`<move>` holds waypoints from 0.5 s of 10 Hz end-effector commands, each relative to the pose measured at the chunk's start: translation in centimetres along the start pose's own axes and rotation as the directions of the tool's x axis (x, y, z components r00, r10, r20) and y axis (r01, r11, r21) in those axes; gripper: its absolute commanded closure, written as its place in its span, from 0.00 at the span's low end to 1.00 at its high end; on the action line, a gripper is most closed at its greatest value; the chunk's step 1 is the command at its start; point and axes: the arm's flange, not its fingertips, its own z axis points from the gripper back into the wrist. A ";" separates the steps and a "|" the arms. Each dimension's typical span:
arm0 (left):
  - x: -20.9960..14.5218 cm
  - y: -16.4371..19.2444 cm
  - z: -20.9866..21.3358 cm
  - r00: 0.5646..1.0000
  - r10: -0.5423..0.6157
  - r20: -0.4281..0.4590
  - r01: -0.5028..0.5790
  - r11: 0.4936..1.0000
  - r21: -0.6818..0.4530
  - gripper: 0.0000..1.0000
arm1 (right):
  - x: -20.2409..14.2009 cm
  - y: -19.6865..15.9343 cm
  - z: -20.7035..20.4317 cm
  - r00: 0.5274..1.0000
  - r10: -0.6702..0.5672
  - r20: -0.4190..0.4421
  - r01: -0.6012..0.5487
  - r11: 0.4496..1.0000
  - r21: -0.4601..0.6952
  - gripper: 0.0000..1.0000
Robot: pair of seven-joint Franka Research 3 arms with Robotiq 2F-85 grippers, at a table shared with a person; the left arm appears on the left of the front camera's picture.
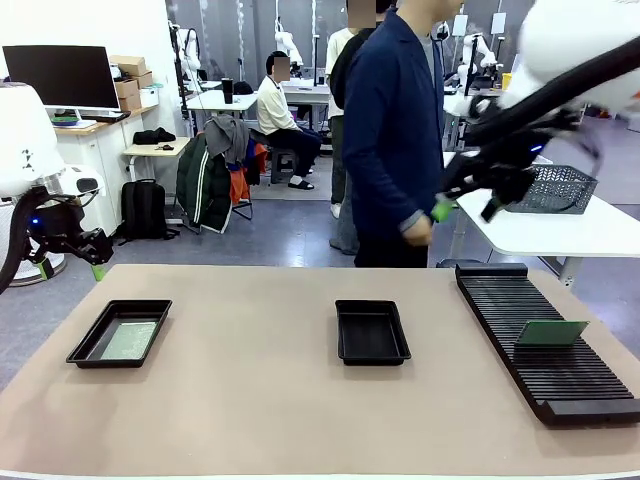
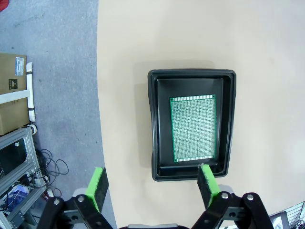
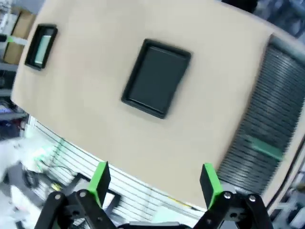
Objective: Inspect and transfer BCBs to ESD trays.
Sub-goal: Pick up the Blank PCB from the PCB Rack and place it in the right ESD tray.
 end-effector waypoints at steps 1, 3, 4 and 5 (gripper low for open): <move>-0.1 0.0 0.0 1.000 0.001 -0.001 -0.001 1.000 0.001 0.00 | -0.8 -3.7 2.8 0.956 0.294 0.022 -0.293 0.956 -0.030 0.00; -0.1 0.0 0.0 1.000 0.001 -0.001 -0.001 1.000 0.001 0.00 | -1.3 -7.3 5.6 0.828 0.560 -0.022 -0.560 0.825 -0.074 0.00; -0.1 0.0 0.0 1.000 0.001 -0.001 -0.001 1.000 0.001 0.00 | -1.4 -9.4 6.8 0.787 0.617 -0.025 -0.617 0.785 -0.051 0.00; -0.1 0.0 0.0 1.000 0.001 -0.001 -0.001 1.000 0.001 0.00 | -1.9 -11.5 7.9 0.706 0.707 -0.044 -0.708 0.706 -0.017 0.00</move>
